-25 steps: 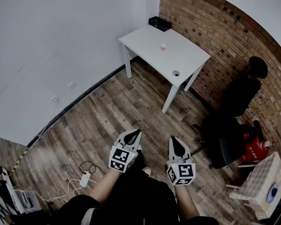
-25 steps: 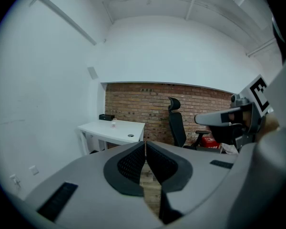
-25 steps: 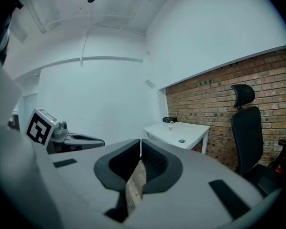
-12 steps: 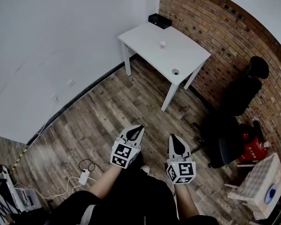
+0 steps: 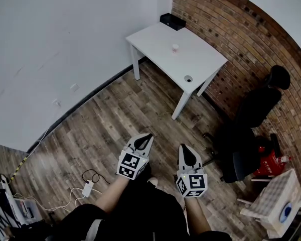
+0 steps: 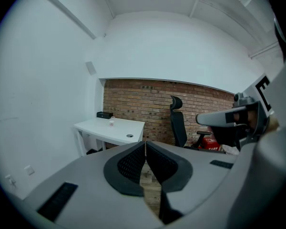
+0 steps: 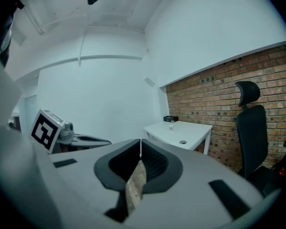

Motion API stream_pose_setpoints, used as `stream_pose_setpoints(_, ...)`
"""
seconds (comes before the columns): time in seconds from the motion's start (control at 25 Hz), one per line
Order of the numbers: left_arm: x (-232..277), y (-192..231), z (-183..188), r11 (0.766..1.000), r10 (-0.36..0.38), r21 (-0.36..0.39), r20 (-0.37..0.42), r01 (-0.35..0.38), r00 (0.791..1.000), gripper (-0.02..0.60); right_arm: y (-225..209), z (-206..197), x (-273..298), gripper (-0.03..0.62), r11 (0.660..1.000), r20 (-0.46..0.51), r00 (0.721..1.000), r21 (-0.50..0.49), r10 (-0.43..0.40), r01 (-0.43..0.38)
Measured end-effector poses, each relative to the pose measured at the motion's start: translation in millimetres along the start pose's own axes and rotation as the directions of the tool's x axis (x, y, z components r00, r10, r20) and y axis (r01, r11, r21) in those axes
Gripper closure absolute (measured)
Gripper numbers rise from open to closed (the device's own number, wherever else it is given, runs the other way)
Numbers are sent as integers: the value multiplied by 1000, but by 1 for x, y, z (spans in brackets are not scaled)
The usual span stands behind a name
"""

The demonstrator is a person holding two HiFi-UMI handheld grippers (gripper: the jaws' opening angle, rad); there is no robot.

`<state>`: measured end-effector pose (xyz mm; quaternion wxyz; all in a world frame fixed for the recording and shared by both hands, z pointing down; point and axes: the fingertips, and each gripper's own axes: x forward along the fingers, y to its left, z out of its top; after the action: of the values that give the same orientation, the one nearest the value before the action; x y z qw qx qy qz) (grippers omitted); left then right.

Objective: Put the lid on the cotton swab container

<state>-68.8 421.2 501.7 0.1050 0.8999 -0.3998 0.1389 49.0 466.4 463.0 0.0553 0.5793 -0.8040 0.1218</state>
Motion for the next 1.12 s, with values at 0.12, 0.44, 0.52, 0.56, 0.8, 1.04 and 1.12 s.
stream_pose_setpoints(0.12, 6, 4, -2, 1000, -9, -5, -6, 8, 1000, 561, -1, -2, 7, 571, 1000, -2, 1000, 3, -2, 2)
stream_pose_setpoints(0.44, 40, 19, 14, 999, -37, 29, -1, 37, 999, 561, -19, 8, 39, 571, 1000, -7, 1000, -2, -11, 11)
stream_pose_setpoints(0.52, 48, 28, 17, 998, -43, 35, 0, 43, 999, 561, -22, 13, 51, 571, 1000, -5, 1000, -2, -16, 16)
stream_pose_setpoints(0.56, 52, 32, 20, 998, -47, 36, 1, 47, 999, 561, -22, 15, 58, 571, 1000, -5, 1000, -3, -18, 18)
stream_pose_setpoints(0.8, 78, 64, 35, 996, -78, 30, 3, 78, 997, 561, -23, 29, 104, 571, 1000, -6, 1000, -8, -30, 30)
stream_pose_setpoints(1.04, 98, 100, 48, 994, -108, 35, 12, 108, 994, 561, -20, 44, 147, 571, 998, -1, 999, -17, -54, 54)
stream_pose_setpoints(1.12, 104, 113, 50, 993, -110, 37, 11, 110, 994, 561, -19, 47, 159, 571, 998, 4, 998, -18, -59, 59)
